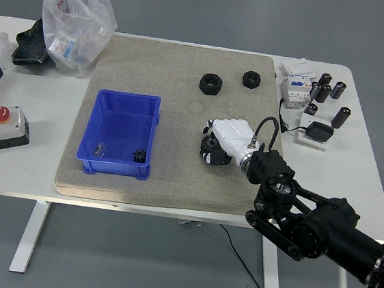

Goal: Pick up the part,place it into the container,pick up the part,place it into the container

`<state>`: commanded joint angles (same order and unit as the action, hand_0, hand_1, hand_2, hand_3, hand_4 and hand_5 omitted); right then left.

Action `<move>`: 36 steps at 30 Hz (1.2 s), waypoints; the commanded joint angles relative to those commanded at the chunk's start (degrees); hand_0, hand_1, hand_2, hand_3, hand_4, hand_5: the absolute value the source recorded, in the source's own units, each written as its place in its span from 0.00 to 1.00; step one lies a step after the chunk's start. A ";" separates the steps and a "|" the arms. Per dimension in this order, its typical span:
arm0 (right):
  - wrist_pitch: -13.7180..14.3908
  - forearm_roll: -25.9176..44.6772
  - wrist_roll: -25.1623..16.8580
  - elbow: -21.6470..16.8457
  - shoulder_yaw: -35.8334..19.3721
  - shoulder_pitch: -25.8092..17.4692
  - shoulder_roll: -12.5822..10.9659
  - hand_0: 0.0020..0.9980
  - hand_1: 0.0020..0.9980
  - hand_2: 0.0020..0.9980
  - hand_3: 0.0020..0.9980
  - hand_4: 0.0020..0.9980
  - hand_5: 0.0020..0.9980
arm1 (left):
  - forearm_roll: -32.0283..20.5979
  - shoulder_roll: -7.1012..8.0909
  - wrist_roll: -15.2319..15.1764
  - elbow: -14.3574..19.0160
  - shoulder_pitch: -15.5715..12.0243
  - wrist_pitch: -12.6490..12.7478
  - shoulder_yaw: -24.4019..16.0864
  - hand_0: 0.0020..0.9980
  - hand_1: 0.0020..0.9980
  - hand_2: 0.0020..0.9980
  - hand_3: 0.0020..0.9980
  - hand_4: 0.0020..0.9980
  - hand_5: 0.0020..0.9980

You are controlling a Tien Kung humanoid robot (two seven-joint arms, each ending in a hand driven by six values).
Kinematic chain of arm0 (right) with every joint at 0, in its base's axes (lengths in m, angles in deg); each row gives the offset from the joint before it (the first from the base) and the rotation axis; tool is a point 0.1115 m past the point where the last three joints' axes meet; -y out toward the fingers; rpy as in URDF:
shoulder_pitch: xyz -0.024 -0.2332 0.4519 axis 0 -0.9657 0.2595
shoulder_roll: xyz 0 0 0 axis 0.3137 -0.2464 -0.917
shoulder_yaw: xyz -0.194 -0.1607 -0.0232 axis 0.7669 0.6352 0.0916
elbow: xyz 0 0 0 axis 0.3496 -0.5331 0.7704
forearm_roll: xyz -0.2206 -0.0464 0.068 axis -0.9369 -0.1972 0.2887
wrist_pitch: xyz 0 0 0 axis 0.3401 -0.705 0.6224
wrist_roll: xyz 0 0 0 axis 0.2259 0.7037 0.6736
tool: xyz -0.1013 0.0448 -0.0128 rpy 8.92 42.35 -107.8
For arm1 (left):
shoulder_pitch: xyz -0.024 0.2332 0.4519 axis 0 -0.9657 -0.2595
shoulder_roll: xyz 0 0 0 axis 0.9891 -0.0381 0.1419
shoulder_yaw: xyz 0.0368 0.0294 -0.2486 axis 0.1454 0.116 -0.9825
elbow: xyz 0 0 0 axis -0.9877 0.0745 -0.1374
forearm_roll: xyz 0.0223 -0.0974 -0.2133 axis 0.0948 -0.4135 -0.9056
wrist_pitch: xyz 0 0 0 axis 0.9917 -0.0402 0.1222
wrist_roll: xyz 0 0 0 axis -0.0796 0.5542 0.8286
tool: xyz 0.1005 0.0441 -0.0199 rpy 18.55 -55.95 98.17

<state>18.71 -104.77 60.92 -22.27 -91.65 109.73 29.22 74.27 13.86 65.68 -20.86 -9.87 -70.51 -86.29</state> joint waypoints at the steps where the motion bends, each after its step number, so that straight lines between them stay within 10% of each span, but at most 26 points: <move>1: -0.01 -0.08 -0.02 0.18 0.05 0.00 -0.06 0.25 0.45 0.45 0.54 0.55 0.10 | 0.04 -0.02 0.02 0.00 -0.03 -0.01 -0.03 0.66 0.59 0.59 0.69 0.65 0.23; 13: 2.41 -0.01 -1.59 -1.93 -0.16 0.10 -0.99 0.23 0.42 0.37 0.47 0.40 0.09 | -0.04 -0.04 -0.07 0.00 -0.08 0.00 0.07 0.66 0.59 0.59 0.69 0.65 0.23; 26: 8.29 3.27 -4.36 -13.32 7.33 6.22 -1.13 0.24 0.42 0.37 0.47 0.42 0.09 | 0.03 0.09 0.12 0.00 -0.09 0.05 -0.14 0.66 0.59 0.59 0.69 0.65 0.24; 36: 10.00 3.50 -5.07 -13.74 14.46 10.63 3.16 0.36 0.51 0.58 0.58 0.35 0.10 | -0.23 0.08 0.32 0.00 -0.26 0.08 -0.02 0.66 0.59 0.59 0.69 0.65 0.24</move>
<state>28.71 -101.27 55.86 -36.01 -77.19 120.36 32.38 74.04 13.93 66.01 -20.86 -10.14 -70.43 -86.31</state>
